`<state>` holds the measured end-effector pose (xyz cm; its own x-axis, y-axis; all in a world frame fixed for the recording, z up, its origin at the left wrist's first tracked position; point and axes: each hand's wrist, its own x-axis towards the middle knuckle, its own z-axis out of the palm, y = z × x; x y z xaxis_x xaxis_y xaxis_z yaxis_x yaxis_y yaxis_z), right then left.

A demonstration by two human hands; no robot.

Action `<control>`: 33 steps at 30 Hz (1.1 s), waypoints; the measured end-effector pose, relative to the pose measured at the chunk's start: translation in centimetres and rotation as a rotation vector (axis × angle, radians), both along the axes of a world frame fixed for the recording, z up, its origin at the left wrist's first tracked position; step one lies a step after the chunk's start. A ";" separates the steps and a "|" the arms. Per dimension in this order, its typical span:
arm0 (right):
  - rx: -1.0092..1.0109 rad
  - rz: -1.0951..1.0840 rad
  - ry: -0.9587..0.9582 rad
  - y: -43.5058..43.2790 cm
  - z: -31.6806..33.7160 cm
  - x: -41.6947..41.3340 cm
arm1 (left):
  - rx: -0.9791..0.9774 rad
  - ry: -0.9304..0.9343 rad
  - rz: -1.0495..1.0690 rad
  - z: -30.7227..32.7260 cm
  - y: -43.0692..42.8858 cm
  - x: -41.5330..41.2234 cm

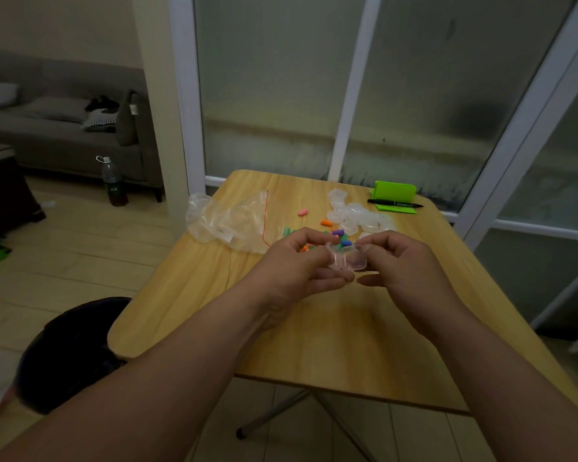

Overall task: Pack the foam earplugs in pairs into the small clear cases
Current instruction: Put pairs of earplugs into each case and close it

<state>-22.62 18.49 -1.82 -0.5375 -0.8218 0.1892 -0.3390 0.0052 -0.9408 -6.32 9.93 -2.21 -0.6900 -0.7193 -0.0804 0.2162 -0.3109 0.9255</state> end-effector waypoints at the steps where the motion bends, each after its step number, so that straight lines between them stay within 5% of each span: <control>1: 0.000 -0.026 0.091 -0.1 -0.2 0.0 | 0.018 0.001 0.012 -0.1 0.0 -0.1; 6: 0.036 -0.048 0.443 -0.3 -0.9 -0.2 | 0.106 -0.004 -0.010 -0.6 0.7 -0.5; 13: 0.100 0.187 0.372 0.2 -0.7 -0.6 | 0.100 -0.036 -0.320 -1.8 2.8 -0.4; 19: 0.082 0.252 0.221 -0.3 -0.5 -0.1 | 0.206 -0.136 -0.237 -0.7 2.3 -0.6; 23: 0.081 0.007 0.126 -1.4 -0.6 -1.7 | 0.320 -0.130 -0.027 -0.1 0.6 0.0; 28: 0.167 -0.155 0.440 -3.0 -2.2 -3.2 | 0.387 -0.064 0.247 -0.4 -1.2 0.6; 33: 0.261 -0.129 0.723 -4.8 -3.3 -2.3 | 0.428 -0.053 0.276 -0.7 -1.1 0.2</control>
<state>-24.95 13.67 -5.14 -0.4491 -0.8272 0.3376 -0.8491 0.2776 -0.4493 -6.17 8.80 -2.93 -0.4656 -0.7694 -0.4373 0.3001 -0.6021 0.7399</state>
